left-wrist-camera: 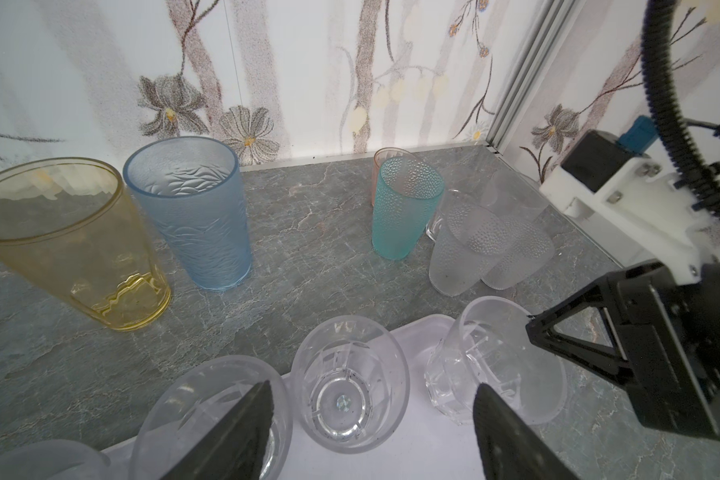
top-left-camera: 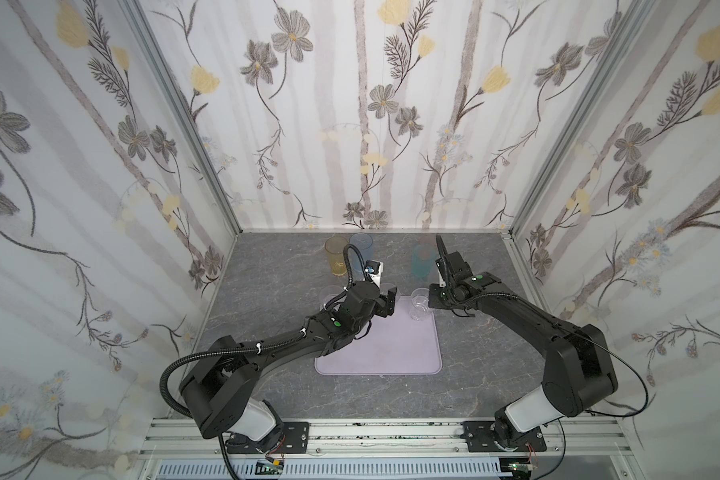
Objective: Place the glasses into the tray
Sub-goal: 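Carry the clear glass with the right gripper over the tray, then lower the clear glass onto the tray and open the right gripper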
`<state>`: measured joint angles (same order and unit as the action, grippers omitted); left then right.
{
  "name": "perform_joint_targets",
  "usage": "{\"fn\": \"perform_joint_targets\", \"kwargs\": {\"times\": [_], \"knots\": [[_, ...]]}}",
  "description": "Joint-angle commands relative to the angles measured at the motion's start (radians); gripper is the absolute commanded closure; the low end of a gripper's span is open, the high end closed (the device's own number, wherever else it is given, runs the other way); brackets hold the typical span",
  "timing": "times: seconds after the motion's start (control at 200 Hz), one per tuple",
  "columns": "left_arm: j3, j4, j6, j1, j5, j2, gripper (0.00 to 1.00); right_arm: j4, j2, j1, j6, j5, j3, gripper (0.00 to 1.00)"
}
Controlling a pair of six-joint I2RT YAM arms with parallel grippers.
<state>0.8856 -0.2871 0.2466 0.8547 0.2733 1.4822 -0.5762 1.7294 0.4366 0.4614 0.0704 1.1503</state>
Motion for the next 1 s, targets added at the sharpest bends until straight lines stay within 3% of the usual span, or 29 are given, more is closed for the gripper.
{"fn": "perform_joint_targets", "kwargs": {"times": [0.0, 0.43, 0.72, 0.994], "knots": [[-0.005, -0.029, 0.007, 0.0, 0.02, -0.002, 0.22, 0.043, 0.036, -0.001, -0.025, 0.035, 0.024, 1.0], [0.001, -0.03, 0.0, 0.0, 0.023, 0.012, 0.22, 0.028, 0.12, -0.001, -0.049, 0.065, 0.093, 0.99], [-0.001, -0.034, -0.006, 0.0, 0.025, 0.012, 0.22, 0.02, 0.122, -0.001, -0.033, 0.048, 0.112, 0.85], [0.017, -0.034, -0.012, 0.0, 0.037, 0.011, 0.21, 0.015, 0.055, -0.005, -0.001, -0.022, 0.126, 0.64]]}}
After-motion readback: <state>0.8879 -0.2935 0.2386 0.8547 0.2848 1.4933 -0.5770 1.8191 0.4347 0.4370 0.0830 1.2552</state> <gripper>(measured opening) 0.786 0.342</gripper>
